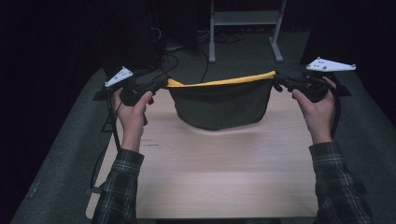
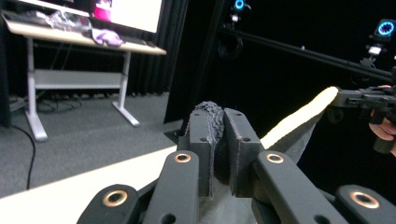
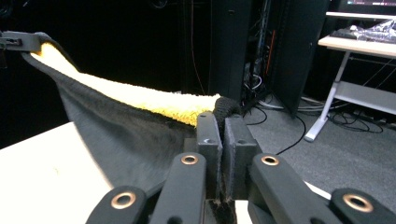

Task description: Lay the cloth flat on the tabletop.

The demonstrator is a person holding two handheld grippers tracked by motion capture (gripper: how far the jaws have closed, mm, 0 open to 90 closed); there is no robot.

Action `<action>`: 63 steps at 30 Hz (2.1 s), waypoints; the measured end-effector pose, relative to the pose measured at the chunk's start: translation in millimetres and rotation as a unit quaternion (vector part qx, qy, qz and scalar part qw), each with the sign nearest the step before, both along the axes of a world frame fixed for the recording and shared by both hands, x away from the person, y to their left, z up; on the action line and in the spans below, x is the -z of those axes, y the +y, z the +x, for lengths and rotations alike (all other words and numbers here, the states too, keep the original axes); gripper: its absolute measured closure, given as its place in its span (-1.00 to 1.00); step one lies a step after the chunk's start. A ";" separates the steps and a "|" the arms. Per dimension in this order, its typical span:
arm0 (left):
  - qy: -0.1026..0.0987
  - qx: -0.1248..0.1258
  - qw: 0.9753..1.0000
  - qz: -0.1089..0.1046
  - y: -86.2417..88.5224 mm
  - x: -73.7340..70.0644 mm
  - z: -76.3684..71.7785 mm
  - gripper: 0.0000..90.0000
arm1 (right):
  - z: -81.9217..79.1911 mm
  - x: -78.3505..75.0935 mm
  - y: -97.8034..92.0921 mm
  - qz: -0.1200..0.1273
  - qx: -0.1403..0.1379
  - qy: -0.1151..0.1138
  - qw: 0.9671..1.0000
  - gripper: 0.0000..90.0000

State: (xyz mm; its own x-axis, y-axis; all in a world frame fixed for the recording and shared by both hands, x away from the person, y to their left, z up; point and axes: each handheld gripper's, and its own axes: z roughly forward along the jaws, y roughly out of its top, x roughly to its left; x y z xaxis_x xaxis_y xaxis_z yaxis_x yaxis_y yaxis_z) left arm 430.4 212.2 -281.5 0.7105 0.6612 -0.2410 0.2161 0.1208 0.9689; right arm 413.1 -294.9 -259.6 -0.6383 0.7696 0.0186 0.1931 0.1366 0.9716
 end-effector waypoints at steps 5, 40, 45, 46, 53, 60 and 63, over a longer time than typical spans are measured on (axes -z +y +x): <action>0.019 0.004 1.000 0.011 -0.9 19.5 -4.7 0.82 | -3.7 16.2 -0.9 0.001 -0.003 0.014 1.000 0.90; 0.156 0.075 0.977 0.128 6.7 124.5 -124.2 0.82 | -95.5 147.3 -3.8 -0.055 -0.103 0.148 0.982 0.89; 0.173 0.087 0.972 0.132 8.4 135.3 -138.6 0.82 | -106.8 156.3 -4.9 -0.061 -0.115 0.159 0.979 0.89; 0.175 0.088 0.972 0.132 8.5 136.8 -141.6 0.82 | -109.5 157.4 -4.8 -0.063 -0.116 0.161 0.978 0.89; 0.197 0.101 0.966 0.133 8.9 146.6 -161.9 0.82 | -128.7 161.5 -5.4 -0.072 -0.125 0.166 0.975 0.89; 0.227 0.106 0.958 0.139 10.3 161.7 -176.9 0.81 | -146.1 173.5 -3.3 -0.085 -0.136 0.185 0.970 0.89; 0.240 0.107 0.955 0.140 10.5 166.8 -181.3 0.81 | -152.7 178.6 -1.6 -0.096 -0.139 0.193 0.966 0.89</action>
